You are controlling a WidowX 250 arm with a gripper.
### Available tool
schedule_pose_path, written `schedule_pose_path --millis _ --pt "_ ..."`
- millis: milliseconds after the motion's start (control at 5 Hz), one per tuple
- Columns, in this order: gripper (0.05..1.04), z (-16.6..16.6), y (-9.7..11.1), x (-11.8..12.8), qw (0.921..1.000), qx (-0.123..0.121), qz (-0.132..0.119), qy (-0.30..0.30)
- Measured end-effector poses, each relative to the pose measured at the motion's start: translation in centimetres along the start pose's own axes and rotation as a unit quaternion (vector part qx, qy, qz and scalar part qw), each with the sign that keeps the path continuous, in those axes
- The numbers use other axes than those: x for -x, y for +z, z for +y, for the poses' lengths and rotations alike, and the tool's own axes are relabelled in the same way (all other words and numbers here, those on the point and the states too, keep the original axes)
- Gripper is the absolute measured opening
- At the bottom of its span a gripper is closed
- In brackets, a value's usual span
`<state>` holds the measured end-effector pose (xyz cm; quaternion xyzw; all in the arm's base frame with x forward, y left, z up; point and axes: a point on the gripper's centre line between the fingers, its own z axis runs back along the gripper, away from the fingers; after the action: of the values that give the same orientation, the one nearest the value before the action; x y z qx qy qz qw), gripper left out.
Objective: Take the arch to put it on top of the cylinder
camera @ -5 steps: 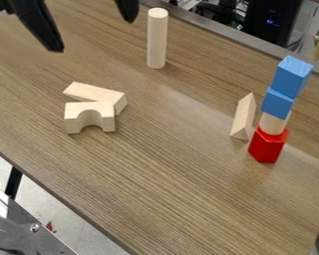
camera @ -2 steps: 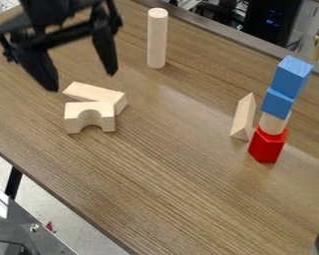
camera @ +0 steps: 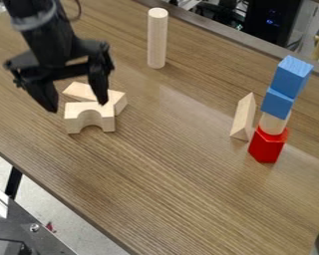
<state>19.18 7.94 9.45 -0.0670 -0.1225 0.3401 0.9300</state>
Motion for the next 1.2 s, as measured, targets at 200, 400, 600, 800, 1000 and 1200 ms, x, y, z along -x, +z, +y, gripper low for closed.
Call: schedule_pose_path --millis 200,400,600,800,1000,1200 --pt "0.996 0.6 -1.4 -0.6 0.9990 -0.012 -0.021 -0.038" --pt "0.996 1.0 -2.4 -1.0 0.9971 -0.021 -0.022 -0.070" --pt "0.996 1.9 -3.6 -0.6 0.9954 -0.039 -0.009 -0.087" --pt "0.996 2.6 -5.2 -0.7 0.9945 -0.057 0.000 -0.088" --pt "0.996 3.4 -6.1 -0.9 0.9938 -0.070 0.010 -0.086" --pt "0.996 3.8 -6.6 -1.3 0.9941 -0.073 0.011 -0.080"
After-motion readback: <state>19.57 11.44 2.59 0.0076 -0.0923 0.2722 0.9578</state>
